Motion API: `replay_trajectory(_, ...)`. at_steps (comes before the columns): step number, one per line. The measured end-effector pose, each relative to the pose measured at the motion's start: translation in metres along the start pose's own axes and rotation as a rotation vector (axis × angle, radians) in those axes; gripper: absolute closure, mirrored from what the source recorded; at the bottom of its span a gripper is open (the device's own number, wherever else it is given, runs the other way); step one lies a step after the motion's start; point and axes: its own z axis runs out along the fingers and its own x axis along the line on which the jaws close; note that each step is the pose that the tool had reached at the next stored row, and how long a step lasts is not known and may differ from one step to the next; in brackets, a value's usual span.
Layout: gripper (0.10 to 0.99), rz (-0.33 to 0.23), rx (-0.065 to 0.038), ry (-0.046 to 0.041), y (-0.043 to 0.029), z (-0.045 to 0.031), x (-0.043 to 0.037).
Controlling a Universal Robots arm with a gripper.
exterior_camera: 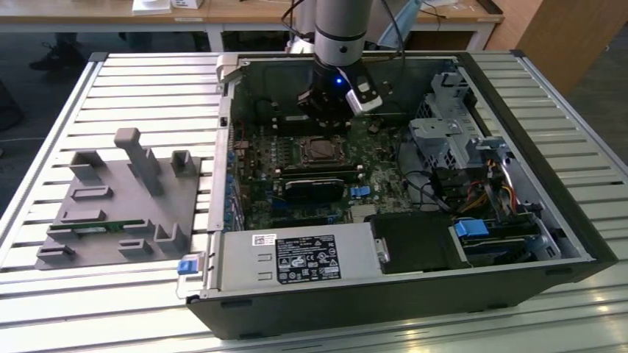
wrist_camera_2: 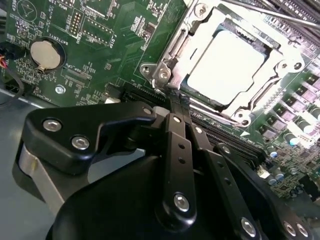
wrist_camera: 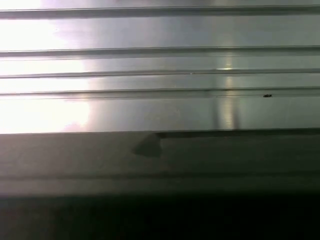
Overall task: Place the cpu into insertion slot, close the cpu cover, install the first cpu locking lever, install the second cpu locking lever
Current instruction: 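Install the first cpu locking lever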
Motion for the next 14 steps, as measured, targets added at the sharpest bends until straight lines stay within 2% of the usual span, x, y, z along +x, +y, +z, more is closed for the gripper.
replay_trajectory(3,0.980,0.000,-0.002,-0.0009,0.0005,-0.0012,-0.0002)
replay_trajectory(8,0.980,0.000,-0.001,-0.0004,0.0009,-0.0152,-0.0001)
replay_trajectory(14,0.980,0.000,-0.001,-0.0003,-0.0024,-0.0158,-0.0002)
